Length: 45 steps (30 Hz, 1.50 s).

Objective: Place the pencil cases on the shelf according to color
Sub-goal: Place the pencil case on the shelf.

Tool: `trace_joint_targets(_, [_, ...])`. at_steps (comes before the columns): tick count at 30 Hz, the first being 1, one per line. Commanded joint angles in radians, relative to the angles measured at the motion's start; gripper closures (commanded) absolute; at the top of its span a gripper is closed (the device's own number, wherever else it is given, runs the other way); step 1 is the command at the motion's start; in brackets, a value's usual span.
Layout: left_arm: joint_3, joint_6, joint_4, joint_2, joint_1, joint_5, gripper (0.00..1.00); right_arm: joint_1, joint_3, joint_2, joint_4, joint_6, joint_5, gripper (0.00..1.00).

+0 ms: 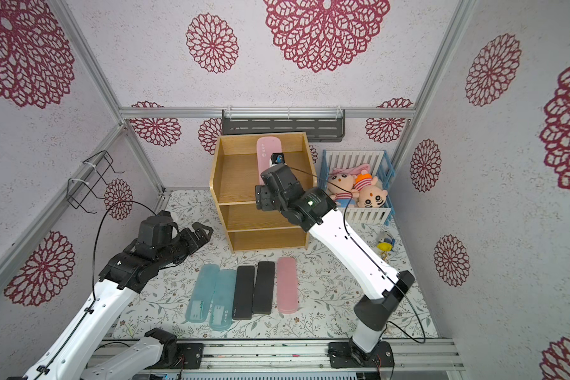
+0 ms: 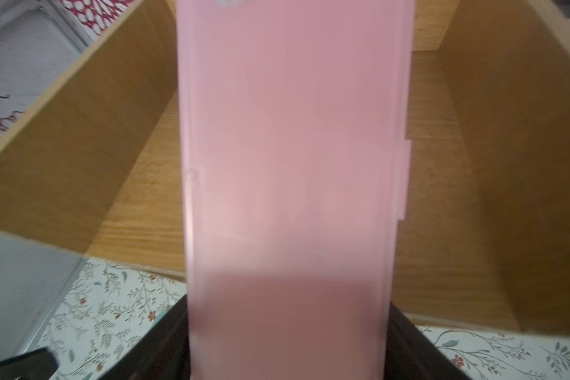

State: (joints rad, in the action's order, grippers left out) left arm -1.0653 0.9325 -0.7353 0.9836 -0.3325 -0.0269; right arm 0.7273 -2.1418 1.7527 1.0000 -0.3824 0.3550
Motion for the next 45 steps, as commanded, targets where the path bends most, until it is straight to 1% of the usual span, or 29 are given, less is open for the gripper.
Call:
trace_joint_targets(1, [-0.013, 0.000, 0.051, 0.004, -0.011, -0.027, 0.03, -0.057, -0.146, 0.074, 0.076, 0.068, -0.013, 0.40])
trace_joint_targets(5, [-0.010, -0.009, 0.065, 0.017, -0.013, -0.062, 0.03, -0.095, -0.258, 0.170, 0.129, 0.073, -0.025, 0.37])
trace_joint_targets(7, [-0.006, -0.009, 0.069, 0.022, -0.016, -0.073, 0.03, -0.103, -0.288, 0.194, 0.152, 0.068, -0.015, 0.33])
trace_joint_targets(10, [0.010, -0.008, 0.091, 0.028, -0.025, -0.080, 0.03, -0.105, -0.293, 0.199, 0.154, 0.053, -0.018, 0.11])
trace_joint_targets(11, [0.017, -0.007, 0.102, 0.030, -0.029, -0.083, 0.03, -0.105, -0.293, 0.198, 0.148, 0.051, -0.029, 0.06])
trace_joint_targets(13, [0.022, -0.004, 0.108, 0.038, -0.037, -0.088, 0.03, -0.105, -0.293, 0.188, 0.140, 0.048, -0.047, 0.03])
trace_joint_targets(15, [0.022, -0.003, 0.105, 0.043, -0.045, -0.084, 0.03, -0.105, -0.293, 0.171, 0.130, 0.045, -0.059, 0.01])
trace_joint_targets(20, [0.031, 0.005, 0.101, 0.031, -0.063, -0.052, 0.03, -0.105, -0.294, 0.114, 0.081, 0.068, -0.085, 0.01])
trace_joint_targets(23, [0.026, 0.007, 0.094, 0.024, -0.073, -0.041, 0.03, -0.105, -0.294, 0.085, 0.065, 0.076, -0.097, 0.05])
trace_joint_targets(24, [0.024, 0.008, 0.094, 0.023, -0.076, -0.039, 0.03, -0.106, -0.294, 0.081, 0.066, 0.080, -0.101, 0.08])
trace_joint_targets(27, [0.018, 0.013, 0.093, 0.024, -0.091, -0.028, 0.03, -0.106, -0.293, 0.090, 0.089, 0.082, -0.097, 0.27])
trace_joint_targets(31, [0.016, 0.024, 0.091, 0.028, -0.116, -0.007, 0.03, -0.105, -0.280, 0.126, 0.145, 0.063, -0.067, 0.44])
trace_joint_targets(33, [0.018, 0.030, 0.091, 0.028, -0.128, 0.001, 0.03, -0.106, -0.230, 0.122, 0.146, 0.055, -0.055, 0.51])
trace_joint_targets(35, [0.023, 0.038, 0.089, 0.026, -0.141, 0.014, 0.03, -0.106, -0.121, 0.083, 0.100, 0.047, -0.051, 0.53])
trace_joint_targets(38, [0.040, 0.053, 0.094, 0.020, -0.158, 0.025, 0.03, -0.105, 0.075, -0.005, -0.020, 0.044, -0.070, 0.55])
trace_joint_targets(40, [0.048, 0.059, 0.097, 0.017, -0.169, 0.030, 0.03, -0.106, 0.150, -0.046, -0.069, 0.039, -0.076, 0.55])
trace_joint_targets(41, [0.050, 0.061, 0.096, 0.015, -0.175, 0.034, 0.03, -0.105, 0.163, -0.059, -0.084, 0.039, -0.076, 0.54])
trace_joint_targets(42, [0.050, 0.062, 0.093, 0.013, -0.180, 0.039, 0.03, -0.105, 0.158, -0.067, -0.092, 0.042, -0.071, 0.50])
trace_joint_targets(44, [0.044, 0.059, 0.084, 0.009, -0.189, 0.047, 0.03, -0.106, 0.100, -0.075, -0.093, 0.059, -0.064, 0.40])
trace_joint_targets(45, [0.039, 0.056, 0.076, 0.006, -0.193, 0.054, 0.03, -0.106, 0.063, -0.073, -0.084, 0.068, -0.063, 0.32])
